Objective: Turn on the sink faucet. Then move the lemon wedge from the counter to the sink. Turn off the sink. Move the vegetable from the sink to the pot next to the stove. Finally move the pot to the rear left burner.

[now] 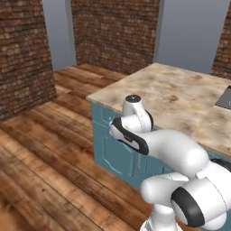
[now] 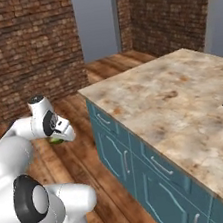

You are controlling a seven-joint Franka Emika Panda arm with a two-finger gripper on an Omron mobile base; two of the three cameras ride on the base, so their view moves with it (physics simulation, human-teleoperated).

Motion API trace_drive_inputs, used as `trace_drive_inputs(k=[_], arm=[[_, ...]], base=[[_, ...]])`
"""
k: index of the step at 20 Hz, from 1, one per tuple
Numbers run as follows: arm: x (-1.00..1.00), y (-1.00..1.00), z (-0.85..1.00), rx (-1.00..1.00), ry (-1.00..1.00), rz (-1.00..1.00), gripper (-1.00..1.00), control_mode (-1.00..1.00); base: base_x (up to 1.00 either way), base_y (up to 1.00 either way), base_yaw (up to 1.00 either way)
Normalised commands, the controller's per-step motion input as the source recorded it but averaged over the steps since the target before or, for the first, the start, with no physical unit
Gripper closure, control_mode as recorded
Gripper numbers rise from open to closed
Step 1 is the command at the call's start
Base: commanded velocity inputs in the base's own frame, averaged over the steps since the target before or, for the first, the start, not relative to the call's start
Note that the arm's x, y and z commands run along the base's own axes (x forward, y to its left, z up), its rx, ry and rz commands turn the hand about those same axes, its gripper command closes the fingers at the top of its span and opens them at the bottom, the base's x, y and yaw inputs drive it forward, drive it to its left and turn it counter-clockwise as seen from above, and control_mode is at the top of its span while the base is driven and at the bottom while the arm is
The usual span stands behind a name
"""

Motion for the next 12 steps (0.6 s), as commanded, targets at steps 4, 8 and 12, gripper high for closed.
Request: trace_drive_inputs(k=[4, 8, 12], arm=[[0.0, 0.0, 0.0, 0.0, 0.0, 0.0, 1.0, 1.0], [0.0, 0.0, 0.0, 0.0, 0.0, 0.0, 1.0, 1.0], [0.0, 0.0, 0.0, 0.0, 0.0, 0.0, 1.0, 1.0]], base=[[-0.04, -0.23, -0.18], [0.0, -0.22, 0.0], [0.1, -0.03, 0.0]])
